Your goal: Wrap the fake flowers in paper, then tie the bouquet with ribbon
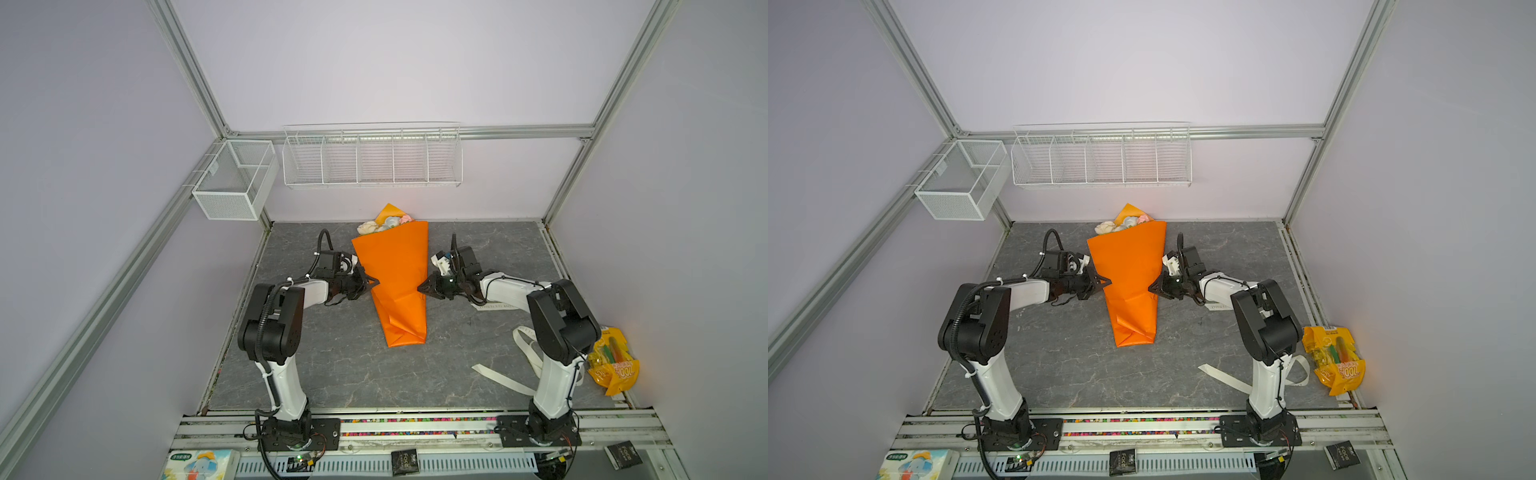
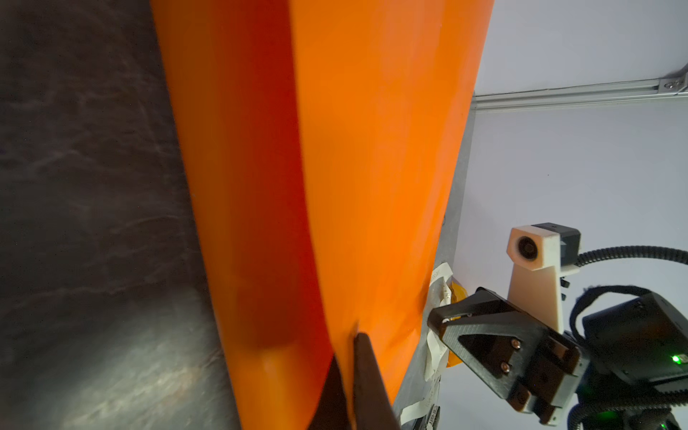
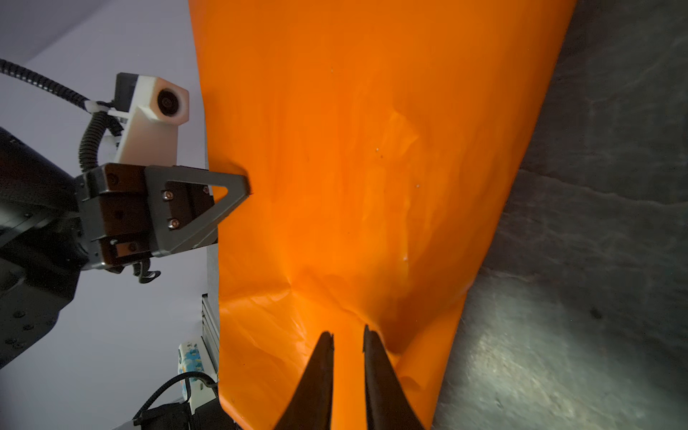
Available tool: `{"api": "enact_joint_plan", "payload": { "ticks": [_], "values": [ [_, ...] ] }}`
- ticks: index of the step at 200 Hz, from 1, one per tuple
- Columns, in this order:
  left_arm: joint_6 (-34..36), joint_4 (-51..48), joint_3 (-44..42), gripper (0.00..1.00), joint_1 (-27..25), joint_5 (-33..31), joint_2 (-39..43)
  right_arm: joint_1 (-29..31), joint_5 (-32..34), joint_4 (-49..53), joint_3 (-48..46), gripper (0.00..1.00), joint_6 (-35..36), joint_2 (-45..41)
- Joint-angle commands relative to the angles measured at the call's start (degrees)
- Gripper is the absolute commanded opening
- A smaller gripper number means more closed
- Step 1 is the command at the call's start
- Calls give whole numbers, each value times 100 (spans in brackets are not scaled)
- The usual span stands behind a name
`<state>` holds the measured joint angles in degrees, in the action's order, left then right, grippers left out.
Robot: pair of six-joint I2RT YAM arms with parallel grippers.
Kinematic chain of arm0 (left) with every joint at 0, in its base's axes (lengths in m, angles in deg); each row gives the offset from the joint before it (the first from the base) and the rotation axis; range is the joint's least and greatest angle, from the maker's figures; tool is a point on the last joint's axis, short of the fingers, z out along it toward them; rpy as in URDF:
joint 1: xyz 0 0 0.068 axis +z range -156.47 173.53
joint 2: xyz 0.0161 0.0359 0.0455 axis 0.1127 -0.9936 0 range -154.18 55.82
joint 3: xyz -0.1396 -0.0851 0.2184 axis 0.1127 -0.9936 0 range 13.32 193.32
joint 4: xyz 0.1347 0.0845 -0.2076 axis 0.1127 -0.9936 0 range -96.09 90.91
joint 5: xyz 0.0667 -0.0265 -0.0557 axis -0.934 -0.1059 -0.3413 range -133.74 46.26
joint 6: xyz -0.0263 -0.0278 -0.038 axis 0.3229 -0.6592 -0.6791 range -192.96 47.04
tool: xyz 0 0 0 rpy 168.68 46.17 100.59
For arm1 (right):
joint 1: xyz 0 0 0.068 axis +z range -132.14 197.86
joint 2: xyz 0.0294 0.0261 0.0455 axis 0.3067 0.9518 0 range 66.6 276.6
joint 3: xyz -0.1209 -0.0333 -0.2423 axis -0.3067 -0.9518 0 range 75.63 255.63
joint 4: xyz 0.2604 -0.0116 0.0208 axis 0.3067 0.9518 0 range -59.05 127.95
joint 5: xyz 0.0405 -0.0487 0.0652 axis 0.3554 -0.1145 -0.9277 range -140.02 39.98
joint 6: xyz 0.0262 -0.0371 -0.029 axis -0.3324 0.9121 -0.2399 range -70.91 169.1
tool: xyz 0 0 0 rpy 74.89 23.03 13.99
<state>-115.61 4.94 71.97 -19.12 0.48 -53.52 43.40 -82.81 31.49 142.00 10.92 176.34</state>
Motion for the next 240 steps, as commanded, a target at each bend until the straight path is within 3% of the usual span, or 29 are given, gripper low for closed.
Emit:
{"api": "enact_joint_plan", "payload": {
  "ticks": [1,45,56,69,86,141,201,222,240],
  "values": [
    [340,-297,98,0,56,-61,-230,1,-80,-138,-25,19,-22,271],
    [525,-474,107,0,172,-138,-267,-22,50,-46,7,23,4,641],
    [609,-539,136,0,183,-95,-281,-31,119,5,15,24,51,446],
    [681,-606,179,0,183,-24,-297,-70,183,-59,-28,34,74,91],
    [752,-691,207,0,183,-54,-307,-261,426,185,147,35,116,-118],
    [757,-680,296,0,192,104,-458,-421,-406,-235,1015,21,-72,833],
    [870,-786,411,0,201,174,-611,-473,190,-11,1265,20,-288,1649],
    [964,-899,450,0,223,169,-624,-492,444,302,1379,20,-238,1508],
    [1020,-948,502,0,236,227,-666,-573,162,-22,1458,21,-426,1339]
  ]
}}
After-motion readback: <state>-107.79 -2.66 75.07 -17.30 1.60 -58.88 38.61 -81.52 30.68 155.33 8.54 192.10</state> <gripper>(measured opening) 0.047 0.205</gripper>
